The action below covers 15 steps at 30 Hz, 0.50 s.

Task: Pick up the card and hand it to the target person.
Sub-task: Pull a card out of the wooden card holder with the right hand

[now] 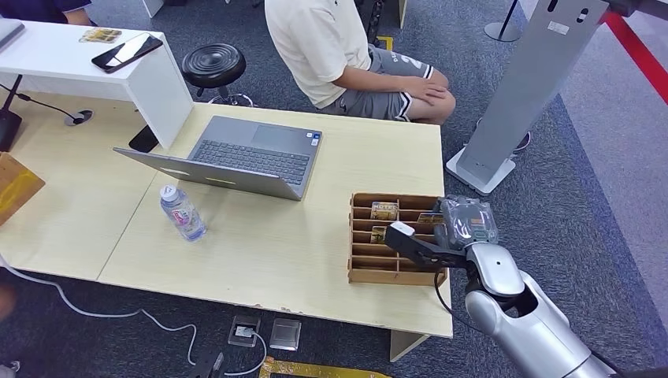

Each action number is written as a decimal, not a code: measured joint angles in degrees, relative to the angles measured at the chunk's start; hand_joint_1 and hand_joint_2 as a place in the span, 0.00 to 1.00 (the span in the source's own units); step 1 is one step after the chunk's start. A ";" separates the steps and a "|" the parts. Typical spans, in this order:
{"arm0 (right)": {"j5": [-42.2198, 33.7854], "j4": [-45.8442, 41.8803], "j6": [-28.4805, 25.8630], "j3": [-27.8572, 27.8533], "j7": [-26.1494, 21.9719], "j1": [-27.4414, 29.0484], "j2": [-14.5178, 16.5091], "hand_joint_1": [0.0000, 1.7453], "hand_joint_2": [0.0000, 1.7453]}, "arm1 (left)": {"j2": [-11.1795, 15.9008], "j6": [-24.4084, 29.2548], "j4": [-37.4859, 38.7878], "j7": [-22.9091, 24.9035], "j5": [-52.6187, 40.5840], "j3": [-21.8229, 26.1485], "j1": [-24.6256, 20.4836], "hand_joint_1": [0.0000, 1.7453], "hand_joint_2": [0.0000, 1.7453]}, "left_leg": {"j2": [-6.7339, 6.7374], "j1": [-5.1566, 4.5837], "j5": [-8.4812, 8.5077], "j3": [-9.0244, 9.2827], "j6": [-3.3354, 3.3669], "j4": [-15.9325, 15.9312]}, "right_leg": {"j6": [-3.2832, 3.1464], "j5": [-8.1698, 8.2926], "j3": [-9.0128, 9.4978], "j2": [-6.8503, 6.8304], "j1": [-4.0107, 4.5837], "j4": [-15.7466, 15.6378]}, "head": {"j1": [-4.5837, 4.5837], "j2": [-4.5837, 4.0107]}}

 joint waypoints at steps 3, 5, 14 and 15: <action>-0.36 0.22 -0.31 0.25 -0.15 0.12 0.09 0.73 1.00 | 0.00 0.00 0.00 0.06 0.01 0.00 0.00 0.00 0.00 | 0.00 0.00 0.00 0.00 0.00 0.00 | 0.00 0.00 0.00 0.00 0.00 0.00 | -0.01 0.00; -0.43 0.36 -0.55 0.29 -0.17 0.16 0.15 0.73 1.00 | 0.00 0.00 0.00 0.11 0.02 0.00 0.00 0.00 0.00 | 0.00 0.00 0.00 0.00 0.00 0.00 | 0.00 0.00 0.00 0.00 0.00 0.00 | 0.00 0.00; -0.43 0.47 -0.91 0.31 -0.17 0.23 0.33 0.77 1.00 | 0.00 0.00 0.00 0.13 0.11 0.00 0.00 0.00 0.00 | 0.00 0.00 0.00 0.01 0.00 0.00 | 0.00 0.00 0.00 0.00 0.00 0.00 | 0.01 0.00; -0.43 0.49 -0.98 0.32 -0.17 0.24 0.34 0.77 1.00 | 0.00 0.00 0.00 0.13 0.11 0.00 0.00 0.00 0.00 | 0.00 0.00 0.00 0.01 0.00 0.00 | 0.00 0.00 0.00 0.00 0.00 0.00 | 0.01 0.00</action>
